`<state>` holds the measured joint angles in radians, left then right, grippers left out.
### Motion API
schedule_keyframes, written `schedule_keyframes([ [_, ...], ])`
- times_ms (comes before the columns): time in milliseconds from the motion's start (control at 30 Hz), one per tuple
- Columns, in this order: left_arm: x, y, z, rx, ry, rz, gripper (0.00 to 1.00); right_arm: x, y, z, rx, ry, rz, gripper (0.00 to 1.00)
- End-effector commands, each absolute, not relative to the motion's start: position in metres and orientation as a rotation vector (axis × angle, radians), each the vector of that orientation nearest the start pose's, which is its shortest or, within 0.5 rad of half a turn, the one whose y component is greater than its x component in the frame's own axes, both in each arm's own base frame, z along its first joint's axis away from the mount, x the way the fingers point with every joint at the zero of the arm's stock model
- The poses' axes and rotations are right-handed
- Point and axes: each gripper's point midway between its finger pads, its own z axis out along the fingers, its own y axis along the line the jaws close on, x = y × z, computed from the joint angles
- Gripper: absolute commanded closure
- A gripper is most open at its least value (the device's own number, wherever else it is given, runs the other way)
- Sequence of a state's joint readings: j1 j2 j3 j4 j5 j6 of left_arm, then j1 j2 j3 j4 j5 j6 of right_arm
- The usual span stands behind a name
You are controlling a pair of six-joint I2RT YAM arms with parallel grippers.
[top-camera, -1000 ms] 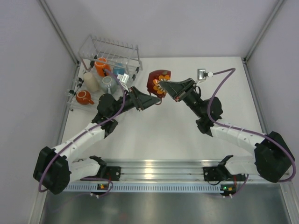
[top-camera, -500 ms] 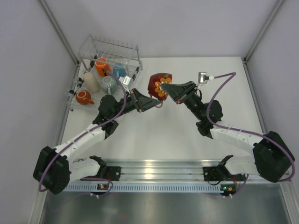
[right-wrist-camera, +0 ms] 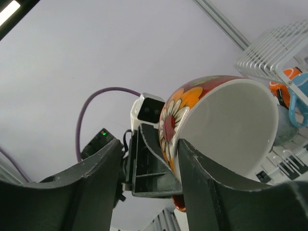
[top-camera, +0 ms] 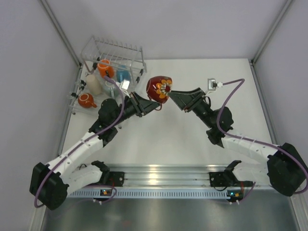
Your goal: Load the cups into the dish rack
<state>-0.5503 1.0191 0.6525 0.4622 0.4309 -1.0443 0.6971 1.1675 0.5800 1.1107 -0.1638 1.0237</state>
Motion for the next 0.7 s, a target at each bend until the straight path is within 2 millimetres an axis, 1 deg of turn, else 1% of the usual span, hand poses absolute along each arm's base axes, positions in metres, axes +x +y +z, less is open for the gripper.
schedule_keyframes([
  [0,0.259,-0.248,0.364,-0.019,1.536,-1.372,1.0,0.238,0.276,0.379,-0.002,1.153,1.614,0.48],
  [33,0.264,-0.242,0.344,-0.057,1.638,-1.283,1.0,0.237,0.275,0.377,-0.002,1.158,1.613,0.48],
  [67,0.268,-0.233,0.351,-0.042,1.628,-1.194,1.0,0.237,0.274,0.372,0.001,1.173,1.608,0.48],
  [100,0.27,-0.223,0.352,-0.058,1.633,-1.129,1.0,0.235,0.271,0.371,0.004,1.179,1.602,0.48],
  [133,0.278,-0.206,0.335,-0.129,1.702,-0.994,1.0,0.236,0.269,0.368,0.006,1.191,1.59,0.48],
  [167,0.282,-0.193,0.343,-0.135,1.685,-0.906,1.0,0.235,0.268,0.363,0.01,1.206,1.581,0.48],
  [200,0.285,-0.182,0.338,-0.169,1.71,-0.829,1.0,0.234,0.267,0.361,0.012,1.224,1.568,0.48],
  [233,0.292,-0.165,0.336,-0.229,1.713,-0.722,1.0,0.234,0.265,0.359,0.014,1.23,1.557,0.48],
  [267,0.292,-0.15,0.33,-0.25,1.757,-0.622,1.0,0.235,0.263,0.357,0.019,1.235,1.54,0.48],
  [300,0.294,-0.141,0.328,-0.277,1.77,-0.559,1.0,0.234,0.262,0.356,0.022,1.247,1.532,0.48],
  [333,0.296,-0.125,0.322,-0.311,1.794,-0.449,1.0,0.236,0.26,0.355,0.028,1.251,1.52,0.48],
  [400,0.298,-0.109,0.316,-0.36,1.815,-0.348,1.0,0.235,0.257,0.356,0.029,1.254,1.511,0.48],
  [433,0.3,-0.095,0.314,-0.406,1.811,-0.264,1.0,0.236,0.257,0.352,0.029,1.271,1.5,0.48],
  [467,0.3,-0.088,0.311,-0.428,1.818,-0.219,1.0,0.236,0.256,0.354,0.029,1.269,1.495,0.48],
  [500,0.297,-0.079,0.303,-0.44,1.841,-0.151,1.0,0.235,0.254,0.356,0.026,1.265,1.49,0.48],
  [533,0.298,-0.072,0.299,-0.45,1.848,-0.1,1.0,0.236,0.253,0.352,0.026,1.283,1.472,0.48],
  [567,0.297,-0.061,0.297,-0.472,1.836,-0.026,1.0,0.236,0.252,0.351,0.028,1.287,1.464,0.49],
  [633,0.296,-0.051,0.291,-0.472,1.847,0.052,1.0,0.237,0.25,0.349,0.029,1.298,1.445,0.49],
  [667,0.295,-0.043,0.287,-0.491,1.841,0.11,1.0,0.239,0.249,0.345,0.036,1.323,1.43,0.49],
])
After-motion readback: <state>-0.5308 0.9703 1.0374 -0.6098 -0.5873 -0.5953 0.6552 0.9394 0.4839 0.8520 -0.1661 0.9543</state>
